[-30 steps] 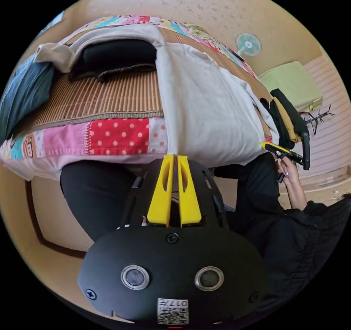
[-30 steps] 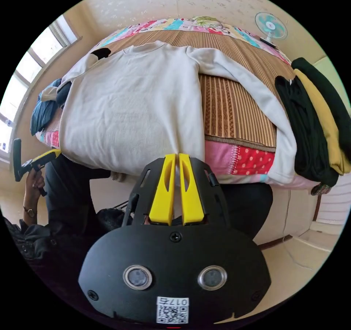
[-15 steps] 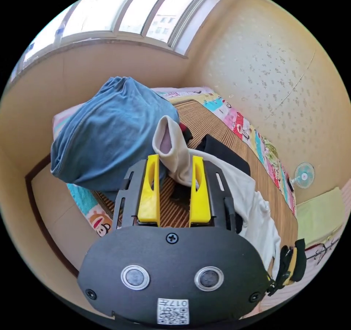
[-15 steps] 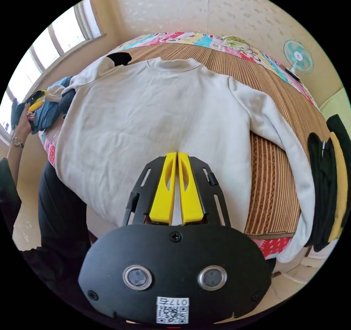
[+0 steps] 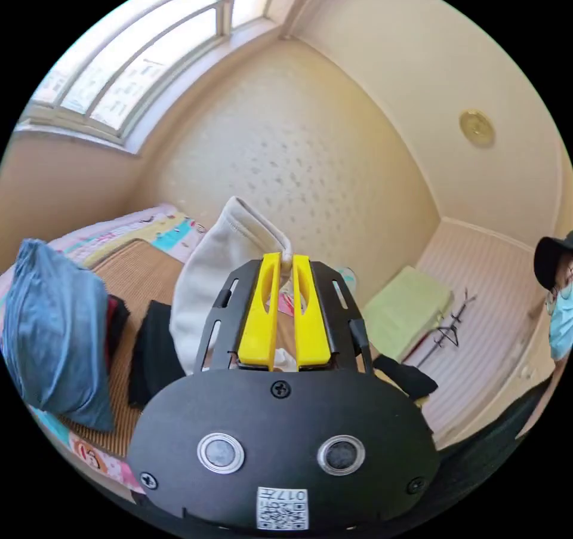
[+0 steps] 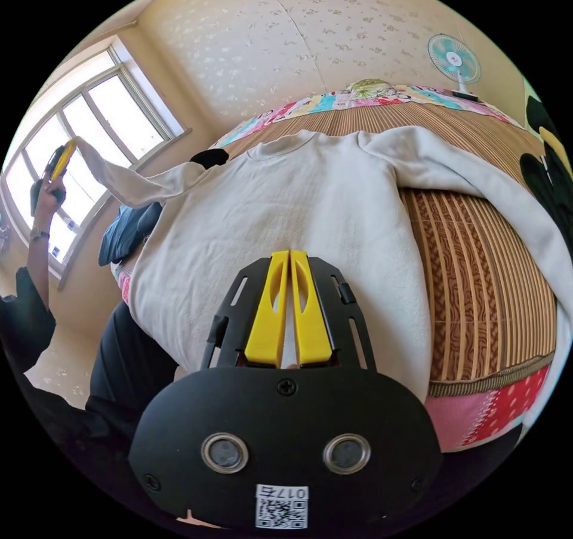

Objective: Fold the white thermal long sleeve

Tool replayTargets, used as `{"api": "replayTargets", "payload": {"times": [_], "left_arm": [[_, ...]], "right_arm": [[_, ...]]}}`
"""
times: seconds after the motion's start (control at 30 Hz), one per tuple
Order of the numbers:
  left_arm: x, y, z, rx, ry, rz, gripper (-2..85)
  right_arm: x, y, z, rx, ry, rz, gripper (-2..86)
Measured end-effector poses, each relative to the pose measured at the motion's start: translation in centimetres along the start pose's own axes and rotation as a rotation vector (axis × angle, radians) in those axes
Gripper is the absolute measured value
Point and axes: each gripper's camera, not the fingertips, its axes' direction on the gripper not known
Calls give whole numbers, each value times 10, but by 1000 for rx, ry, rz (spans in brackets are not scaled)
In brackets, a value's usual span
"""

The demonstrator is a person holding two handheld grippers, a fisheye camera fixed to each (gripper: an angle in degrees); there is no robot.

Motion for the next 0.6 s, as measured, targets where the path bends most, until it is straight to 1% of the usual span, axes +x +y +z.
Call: {"api": "replayTargets", "payload": {"times": [0.03,0.07,0.13,0.17,0.2,0.23,0.3,0.33,0.4,0.47,0.5,0.57,0.6], "left_arm": [[21,10,47,-70,70,31,44],[30,18,71,-102,94,37,44],[54,60,160,-222,157,24,46],[58,72,181,-252,162,24,47],[62,97,220,-331,152,5,49],[64,122,252,-430,143,-31,51],[63,155,275,-525,174,-102,54],[63,173,273,-527,221,-116,57],[61,196,259,-540,225,-122,59],[52,216,242,-583,197,-147,60],[44,230,228,-607,191,-182,60],[27,249,203,-628,193,-256,59],[17,260,186,-630,191,-303,58]], "right_arm": [[1,-3,-4,1,8,-4,6],[4,-6,-9,2,5,-2,6],[11,-12,-16,3,-15,8,7],[17,-16,-21,-3,-32,13,8],[20,-19,-24,-11,-43,14,8],[26,-27,-33,-53,-63,5,9],[33,-40,-51,-159,-66,-35,12],[40,-45,-71,-199,-53,-49,16],[60,-44,-120,-140,30,-24,25],[97,-34,-193,-33,231,50,43],[108,-31,-210,-14,300,86,50],[163,-11,-268,22,569,314,72],[178,-5,-280,30,611,384,76]]}}
